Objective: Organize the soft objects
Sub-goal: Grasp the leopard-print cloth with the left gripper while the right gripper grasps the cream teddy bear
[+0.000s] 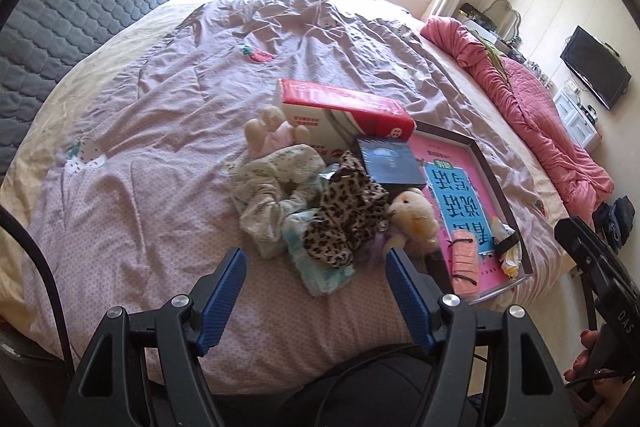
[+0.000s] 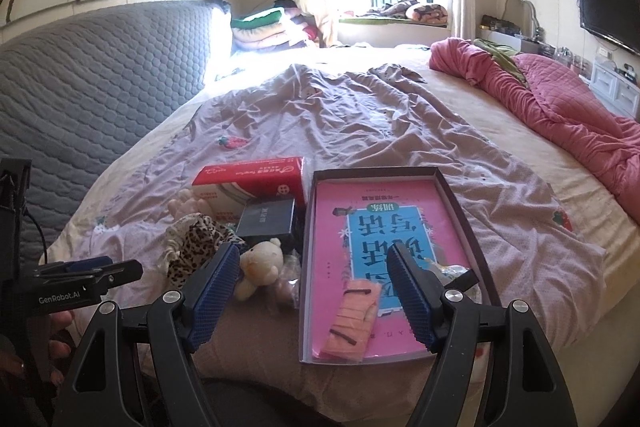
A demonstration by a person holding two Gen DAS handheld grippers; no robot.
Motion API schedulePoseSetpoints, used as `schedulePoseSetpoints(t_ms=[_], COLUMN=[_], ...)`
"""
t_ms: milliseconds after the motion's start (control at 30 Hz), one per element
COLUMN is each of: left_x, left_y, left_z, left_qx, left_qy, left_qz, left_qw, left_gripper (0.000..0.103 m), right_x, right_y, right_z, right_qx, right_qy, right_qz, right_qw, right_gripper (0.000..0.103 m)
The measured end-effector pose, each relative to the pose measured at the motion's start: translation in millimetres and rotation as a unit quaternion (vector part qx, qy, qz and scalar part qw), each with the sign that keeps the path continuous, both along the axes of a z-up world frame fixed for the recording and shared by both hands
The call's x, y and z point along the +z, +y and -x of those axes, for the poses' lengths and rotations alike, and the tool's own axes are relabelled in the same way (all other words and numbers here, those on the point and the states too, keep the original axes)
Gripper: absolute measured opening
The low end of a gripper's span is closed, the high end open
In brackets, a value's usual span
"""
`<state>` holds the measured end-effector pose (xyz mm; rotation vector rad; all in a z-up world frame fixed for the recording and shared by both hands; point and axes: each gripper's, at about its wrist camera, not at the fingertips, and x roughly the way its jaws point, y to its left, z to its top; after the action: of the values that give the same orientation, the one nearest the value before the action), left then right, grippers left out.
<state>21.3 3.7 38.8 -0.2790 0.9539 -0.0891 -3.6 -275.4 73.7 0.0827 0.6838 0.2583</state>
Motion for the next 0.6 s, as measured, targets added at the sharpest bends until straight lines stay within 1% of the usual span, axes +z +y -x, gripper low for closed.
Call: schedulePoseSetpoints(t_ms=[333, 500, 600], left_x=[-23, -29, -29], left_y=[27, 26, 20], left_z=[-2, -1, -4], left_qx=[0.018, 0.011, 0.001], left_qy=[0.011, 0.004, -0.011], left_qz=[0.017, 0.026, 0.040], left_qw=[0.9996, 0.9996, 0.9991], left_gripper=[0.071, 0.071, 0.071], right_x=[-17, -32, -41], right_y=[37, 53, 61], right_z=[-2, -7, -13], right_qx=[0.043, 0.059, 0.067], right_qy=[0.016, 0.029, 0.035], right_qz=[0.028, 0.040, 0.049], right_qw=[0.999, 0.997, 0.996], right_gripper=[0.077, 0.077, 0.077])
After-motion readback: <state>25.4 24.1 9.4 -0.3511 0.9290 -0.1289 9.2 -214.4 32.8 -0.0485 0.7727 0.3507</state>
